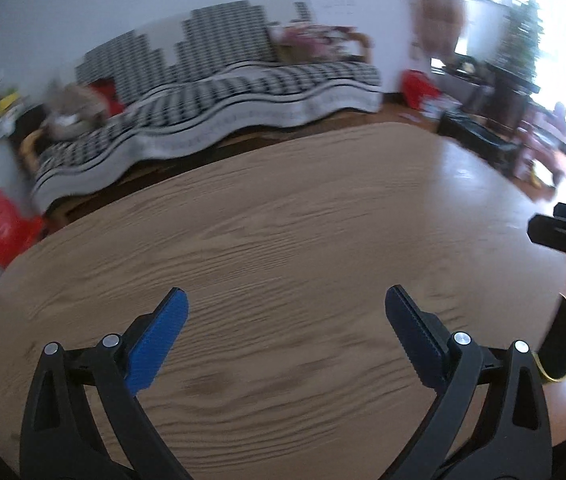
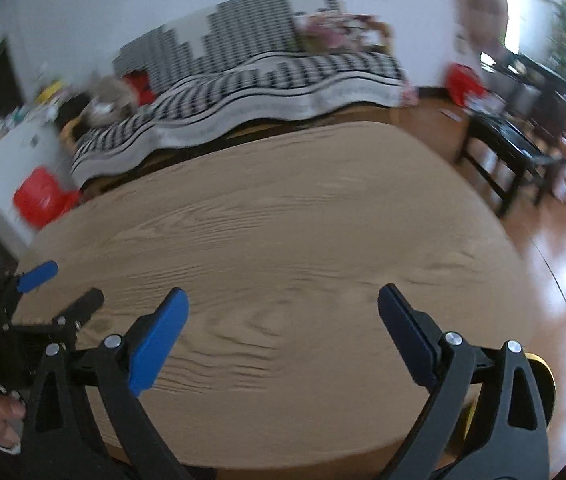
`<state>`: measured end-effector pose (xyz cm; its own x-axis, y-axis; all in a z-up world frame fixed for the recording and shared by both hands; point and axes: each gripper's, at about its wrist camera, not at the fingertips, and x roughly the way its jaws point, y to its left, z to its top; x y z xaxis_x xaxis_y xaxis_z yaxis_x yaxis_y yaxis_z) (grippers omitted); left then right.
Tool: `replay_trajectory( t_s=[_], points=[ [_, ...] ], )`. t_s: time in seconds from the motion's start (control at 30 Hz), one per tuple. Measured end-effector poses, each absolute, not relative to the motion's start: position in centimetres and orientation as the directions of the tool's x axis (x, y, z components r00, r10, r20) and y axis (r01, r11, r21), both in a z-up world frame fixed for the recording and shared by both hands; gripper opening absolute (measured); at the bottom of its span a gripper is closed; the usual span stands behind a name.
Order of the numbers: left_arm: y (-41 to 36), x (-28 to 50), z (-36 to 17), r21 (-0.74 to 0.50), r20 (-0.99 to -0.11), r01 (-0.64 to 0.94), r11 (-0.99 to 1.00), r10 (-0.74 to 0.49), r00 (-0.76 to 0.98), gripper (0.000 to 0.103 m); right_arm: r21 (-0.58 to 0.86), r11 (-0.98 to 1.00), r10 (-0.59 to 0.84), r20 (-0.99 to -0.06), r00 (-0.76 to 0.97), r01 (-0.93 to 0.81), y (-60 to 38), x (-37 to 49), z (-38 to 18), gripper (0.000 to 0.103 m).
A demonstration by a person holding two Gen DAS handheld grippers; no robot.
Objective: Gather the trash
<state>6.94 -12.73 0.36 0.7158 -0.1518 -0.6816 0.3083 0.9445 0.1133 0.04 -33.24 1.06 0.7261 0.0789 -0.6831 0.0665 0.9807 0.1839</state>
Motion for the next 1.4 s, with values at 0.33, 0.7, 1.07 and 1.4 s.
replay_trajectory(
  t_s=[0.33, 0.7, 1.07, 1.4],
  points=[
    [-1.3, 8.4, 0.2, 0.079, -0.685, 0.099, 0.992, -0.018, 0.729, 0.096, 0.082, 0.989, 0.146, -0.688, 0.711, -0.124, -21.2, 4.2, -0.6, 0.093],
    [-0.1, 9.3, -0.2, 0.097, -0.687, 0.077, 0.992, 0.011, 0.727, 0.096, 0.085, 0.984, 0.17, -0.693, 0.701, -0.155, -18.8, 5.3, -1.3, 0.093],
    [-1.5, 9.2, -0.3, 0.1, -0.691, 0.086, 0.991, 0.007, 0.723, 0.096, 0.096, 0.985, 0.168, -0.688, 0.706, -0.141, -19.8, 5.1, -0.9, 0.093],
    [-1.6, 9.2, -0.4, 0.103, -0.693, 0.084, 0.991, 0.011, 0.721, 0.096, 0.097, 0.985, 0.168, -0.687, 0.707, -0.14, -20.2, 4.9, -0.8, 0.094]
  ],
)
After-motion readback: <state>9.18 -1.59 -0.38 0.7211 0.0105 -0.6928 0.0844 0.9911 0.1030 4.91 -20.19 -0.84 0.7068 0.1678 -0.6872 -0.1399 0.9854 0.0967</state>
